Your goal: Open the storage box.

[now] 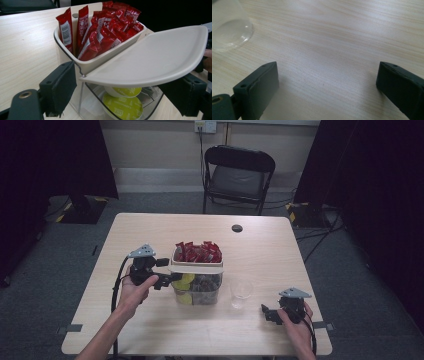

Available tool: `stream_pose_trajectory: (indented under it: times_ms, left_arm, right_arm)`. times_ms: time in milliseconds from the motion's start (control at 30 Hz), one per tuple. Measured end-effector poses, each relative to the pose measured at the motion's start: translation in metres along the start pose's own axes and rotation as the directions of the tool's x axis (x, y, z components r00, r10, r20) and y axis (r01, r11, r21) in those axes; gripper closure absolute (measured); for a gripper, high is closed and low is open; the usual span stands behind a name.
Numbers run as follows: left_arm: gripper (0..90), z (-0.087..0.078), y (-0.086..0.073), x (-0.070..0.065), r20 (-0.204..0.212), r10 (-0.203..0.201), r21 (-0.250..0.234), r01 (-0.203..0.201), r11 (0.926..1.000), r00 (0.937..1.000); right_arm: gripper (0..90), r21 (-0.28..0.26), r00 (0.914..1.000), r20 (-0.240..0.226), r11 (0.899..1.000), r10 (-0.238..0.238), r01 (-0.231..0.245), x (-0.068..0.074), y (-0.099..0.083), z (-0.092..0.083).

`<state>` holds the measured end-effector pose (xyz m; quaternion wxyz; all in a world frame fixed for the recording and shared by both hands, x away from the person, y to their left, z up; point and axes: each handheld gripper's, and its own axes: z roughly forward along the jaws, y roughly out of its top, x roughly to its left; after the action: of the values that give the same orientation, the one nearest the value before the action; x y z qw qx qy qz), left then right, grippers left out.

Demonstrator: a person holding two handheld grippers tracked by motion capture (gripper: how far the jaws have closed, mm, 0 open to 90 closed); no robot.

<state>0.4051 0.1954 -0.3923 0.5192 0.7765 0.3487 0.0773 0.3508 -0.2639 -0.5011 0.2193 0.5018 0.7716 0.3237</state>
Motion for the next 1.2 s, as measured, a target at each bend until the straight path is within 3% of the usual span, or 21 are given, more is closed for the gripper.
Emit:
stream_pose_trajectory:
  times_ms: [300, 667, 1200]
  left_arm:
    - [15.8, 0.0, 0.009, 0.002, 0.002, -0.005, -0.024, 0.005, 0.9997, 1.0]
    - [15.8, 0.007, 0.012, 0.006, 0.011, -0.017, -0.009, 0.017, 0.9998, 0.9998]
    - [16.0, 0.011, 0.019, 0.017, -0.012, -0.034, -0.02, 0.034, 0.9992, 0.9993]
  right_arm:
    - [3.9, 0.0, 1.0, 0.0, 1.0, 0.0, 0.0, 0.0, 0.0, 0.0]
    - [3.9, 0.0, 1.0, 0.0, 1.0, 0.0, 0.0, 0.0, 0.0, 0.0]
    - [3.9, 0.0, 1.0, 0.0, 1.0, 0.0, 0.0, 0.0, 0.0, 0.0]
